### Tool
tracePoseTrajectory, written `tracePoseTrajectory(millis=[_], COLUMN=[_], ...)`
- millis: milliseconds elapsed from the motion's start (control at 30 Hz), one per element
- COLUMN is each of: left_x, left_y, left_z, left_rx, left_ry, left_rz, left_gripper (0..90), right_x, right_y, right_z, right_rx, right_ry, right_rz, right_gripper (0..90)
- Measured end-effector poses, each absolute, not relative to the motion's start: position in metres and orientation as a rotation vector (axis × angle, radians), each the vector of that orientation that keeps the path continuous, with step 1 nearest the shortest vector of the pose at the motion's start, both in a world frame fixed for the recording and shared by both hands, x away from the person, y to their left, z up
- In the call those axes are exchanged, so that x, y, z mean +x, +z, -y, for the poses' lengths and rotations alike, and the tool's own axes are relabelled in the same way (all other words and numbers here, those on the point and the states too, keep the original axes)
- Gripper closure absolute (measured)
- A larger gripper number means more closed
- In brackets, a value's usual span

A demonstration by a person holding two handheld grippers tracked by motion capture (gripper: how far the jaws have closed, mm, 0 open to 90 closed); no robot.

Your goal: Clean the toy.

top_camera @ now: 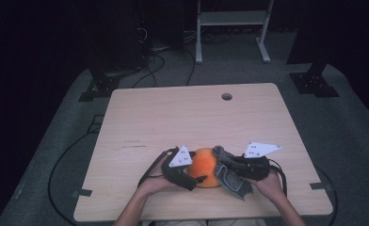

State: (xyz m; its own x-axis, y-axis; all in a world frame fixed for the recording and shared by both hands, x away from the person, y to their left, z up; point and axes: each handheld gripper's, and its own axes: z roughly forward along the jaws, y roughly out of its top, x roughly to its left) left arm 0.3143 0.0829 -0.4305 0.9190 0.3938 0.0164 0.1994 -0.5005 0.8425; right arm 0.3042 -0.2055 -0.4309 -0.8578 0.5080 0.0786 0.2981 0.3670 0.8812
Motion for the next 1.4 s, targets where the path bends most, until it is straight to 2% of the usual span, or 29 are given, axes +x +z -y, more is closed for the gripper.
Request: tracePoseTrajectory(millis=[100, 133, 300, 433, 533, 733, 900, 1000, 1067, 1167, 1200, 1233, 1333, 1400], left_x=[0.323, 0.323, 0.312, 0.302, 0.306, 0.3, 0.292, 0.295, 0.299, 0.308, 0.31, 0.31, 0.302, 0.296], left_y=[-0.437, -0.44, -0.431, -0.424, -0.428, -0.423, -0.419, -0.422, -0.424, -0.426, -0.427, -0.427, -0.423, -0.418], left_z=[-0.085, -0.084, -0.079, -0.072, -0.074, -0.068, -0.059, -0.064, -0.067, -0.067, -0.067, -0.067, -0.066, -0.06], left_rx=[2.134, 2.149, 2.155, 2.157, 2.136, 2.121, 2.157, 2.14, 2.124, 2.13, 2.113, 2.102, 2.093, 2.093], left_ry=[0.119, 0.121, 0.263, 0.28, 0.249, 0.327, 0.384, 0.363, 0.357, 0.294, 0.264, 0.248, 0.315, 0.346], left_rz=[-0.519, -0.517, -0.413, -0.322, -0.35, -0.305, -0.219, -0.232, -0.269, -0.393, -0.419, -0.417, -0.35, -0.292], left_gripper=[5.5, 6.2, 22.0, 22.5, 17.0, 24.4, 24.7, 25.1, 22.4, 8.0, 7.8, 12.0, 23.1, 25.8], right_x=[0.305, 0.306, 0.293, 0.291, 0.294, 0.29, 0.281, 0.286, 0.29, 0.292, 0.292, 0.293, 0.292, 0.288], right_y=[-0.433, -0.432, -0.405, -0.403, -0.413, -0.403, -0.393, -0.398, -0.402, -0.406, -0.407, -0.406, -0.4, -0.392], right_z=[0.212, 0.212, 0.198, 0.184, 0.19, 0.194, 0.174, 0.178, 0.185, 0.193, 0.195, 0.197, 0.198, 0.196], right_rx=[0.756, 0.774, 0.638, 0.566, 0.6, 0.579, 0.478, 0.506, 0.537, 0.573, 0.578, 0.581, 0.588, 0.559], right_ry=[1.475, 1.484, 1.527, 1.451, 1.454, 1.41, 1.435, 1.435, 1.415, 1.412, 1.415, 1.407, 1.379, 1.412], right_rz=[-2.421, -2.423, -2.368, -2.402, -2.421, -2.406, -2.438, -2.458, -2.455, -2.452, -2.452, -2.452, -2.45, -2.438], right_gripper=[77.3, 77.2, 77.3, 77.3, 77.5, 77.4, 77.4, 77.6, 77.6, 77.6, 77.6, 77.6, 77.5, 77.5])
